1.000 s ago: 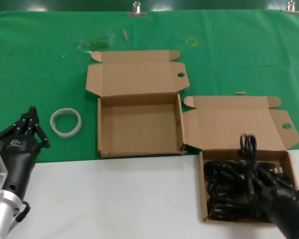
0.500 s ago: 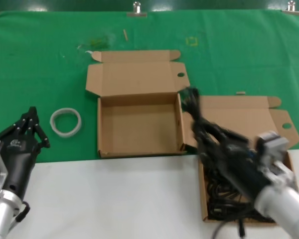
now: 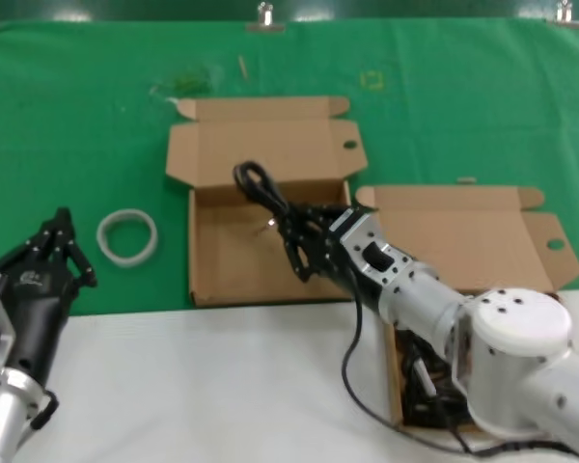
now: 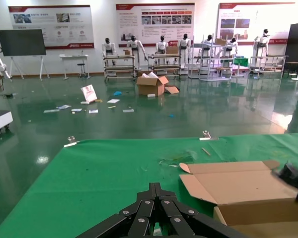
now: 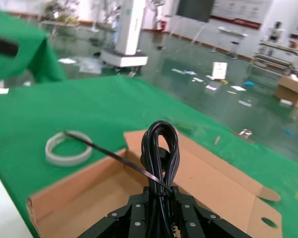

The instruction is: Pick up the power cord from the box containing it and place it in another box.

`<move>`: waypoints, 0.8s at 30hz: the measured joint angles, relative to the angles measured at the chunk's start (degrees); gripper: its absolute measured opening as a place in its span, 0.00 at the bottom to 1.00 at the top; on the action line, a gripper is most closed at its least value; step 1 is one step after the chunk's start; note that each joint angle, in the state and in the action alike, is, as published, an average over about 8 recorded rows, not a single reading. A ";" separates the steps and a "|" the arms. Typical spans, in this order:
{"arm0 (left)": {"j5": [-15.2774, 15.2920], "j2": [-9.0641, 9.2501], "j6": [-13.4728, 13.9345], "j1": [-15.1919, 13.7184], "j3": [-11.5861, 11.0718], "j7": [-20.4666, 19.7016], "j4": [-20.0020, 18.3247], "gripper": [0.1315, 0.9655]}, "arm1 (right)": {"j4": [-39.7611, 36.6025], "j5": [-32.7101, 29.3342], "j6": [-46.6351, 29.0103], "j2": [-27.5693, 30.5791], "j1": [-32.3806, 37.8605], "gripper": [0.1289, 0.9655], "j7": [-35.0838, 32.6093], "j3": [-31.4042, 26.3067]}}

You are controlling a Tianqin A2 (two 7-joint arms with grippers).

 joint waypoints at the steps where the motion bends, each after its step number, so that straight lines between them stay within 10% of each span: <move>1: 0.00 0.00 0.00 0.00 0.00 0.00 0.00 0.01 | -2.24 -1.08 -0.69 -0.91 1.07 0.11 0.28 -0.77; 12: 0.00 0.00 0.00 0.00 0.00 0.00 0.00 0.01 | -10.89 -9.79 -4.03 -3.83 5.24 0.16 5.70 -3.60; 24: 0.00 0.00 0.00 0.00 0.00 0.00 0.00 0.01 | 10.52 -7.75 -3.92 7.21 -0.33 0.32 11.38 7.25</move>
